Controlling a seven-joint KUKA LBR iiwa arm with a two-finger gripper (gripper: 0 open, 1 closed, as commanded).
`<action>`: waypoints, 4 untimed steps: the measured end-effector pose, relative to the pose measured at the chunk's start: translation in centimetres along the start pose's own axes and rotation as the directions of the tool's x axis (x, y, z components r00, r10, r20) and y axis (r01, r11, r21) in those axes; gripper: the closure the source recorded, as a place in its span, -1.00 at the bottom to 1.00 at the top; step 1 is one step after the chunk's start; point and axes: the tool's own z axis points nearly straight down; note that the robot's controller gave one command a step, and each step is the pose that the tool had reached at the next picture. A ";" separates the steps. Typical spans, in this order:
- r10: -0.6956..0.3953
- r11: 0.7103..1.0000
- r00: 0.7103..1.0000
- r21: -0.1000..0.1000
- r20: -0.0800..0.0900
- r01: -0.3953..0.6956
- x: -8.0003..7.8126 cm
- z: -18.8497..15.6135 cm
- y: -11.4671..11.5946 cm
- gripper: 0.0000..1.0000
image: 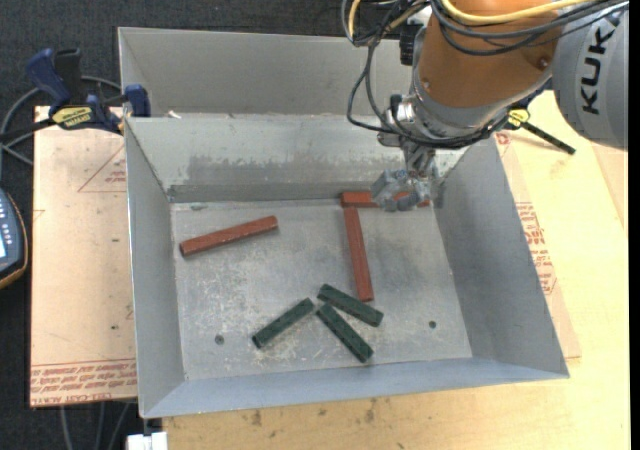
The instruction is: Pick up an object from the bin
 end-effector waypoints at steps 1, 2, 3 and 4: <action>-0.243 0.970 0.970 -0.017 0.003 0.243 5.0 7.8 4.1 1.00; -0.093 0.996 0.996 -0.015 0.001 0.093 4.9 7.5 11.4 1.00; -0.271 0.962 0.962 -0.015 0.003 0.271 7.1 10.7 12.9 1.00; -0.542 0.840 0.840 -0.008 0.003 0.542 15.1 9.4 7.5 1.00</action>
Offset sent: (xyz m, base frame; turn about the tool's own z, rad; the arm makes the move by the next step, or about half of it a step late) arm -0.0410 -0.0471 -0.0752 -0.2515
